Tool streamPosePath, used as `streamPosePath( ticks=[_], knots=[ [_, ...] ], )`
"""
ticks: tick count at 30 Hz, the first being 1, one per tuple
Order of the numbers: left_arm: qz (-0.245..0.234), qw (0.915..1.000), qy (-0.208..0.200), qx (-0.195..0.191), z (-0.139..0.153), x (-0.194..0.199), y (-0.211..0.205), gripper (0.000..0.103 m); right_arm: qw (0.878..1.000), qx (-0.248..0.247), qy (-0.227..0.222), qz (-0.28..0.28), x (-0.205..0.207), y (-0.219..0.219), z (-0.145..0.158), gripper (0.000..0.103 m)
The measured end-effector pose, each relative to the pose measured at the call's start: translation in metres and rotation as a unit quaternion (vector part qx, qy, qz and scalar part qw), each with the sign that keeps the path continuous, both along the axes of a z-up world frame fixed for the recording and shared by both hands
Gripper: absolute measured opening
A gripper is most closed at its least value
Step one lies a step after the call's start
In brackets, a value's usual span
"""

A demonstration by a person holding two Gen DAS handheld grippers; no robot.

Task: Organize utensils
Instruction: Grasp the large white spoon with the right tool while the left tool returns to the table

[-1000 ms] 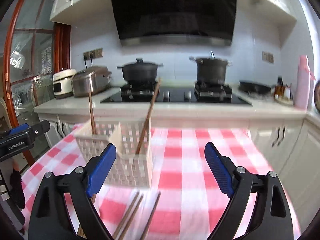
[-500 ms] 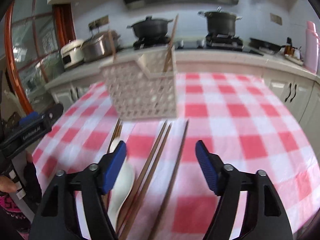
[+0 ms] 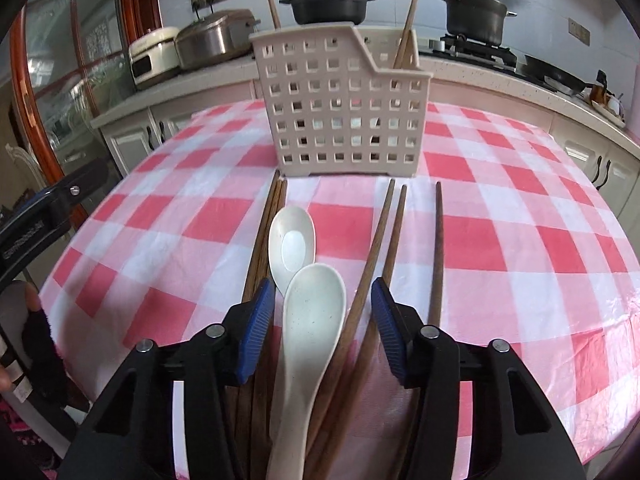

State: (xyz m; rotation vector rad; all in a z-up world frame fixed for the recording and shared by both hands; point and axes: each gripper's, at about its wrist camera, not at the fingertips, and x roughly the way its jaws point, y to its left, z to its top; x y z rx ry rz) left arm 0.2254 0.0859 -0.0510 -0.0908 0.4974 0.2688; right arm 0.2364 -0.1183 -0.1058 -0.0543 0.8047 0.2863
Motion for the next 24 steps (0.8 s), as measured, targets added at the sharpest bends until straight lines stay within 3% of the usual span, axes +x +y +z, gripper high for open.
streamPosePath(
  ticks=[14,24],
  knots=[
    [-0.009,0.9998,0.014,-0.012,-0.014,0.003,0.009,0.098,0.999,-0.034,0.013,-0.01,0.012,0.007,-0.007,0.037],
    [-0.066,0.9968,0.04,-0.02,-0.014,0.013,-0.024,0.098,0.999,0.02,-0.016,-0.023,0.001,-0.022,0.011,0.036]
  ],
)
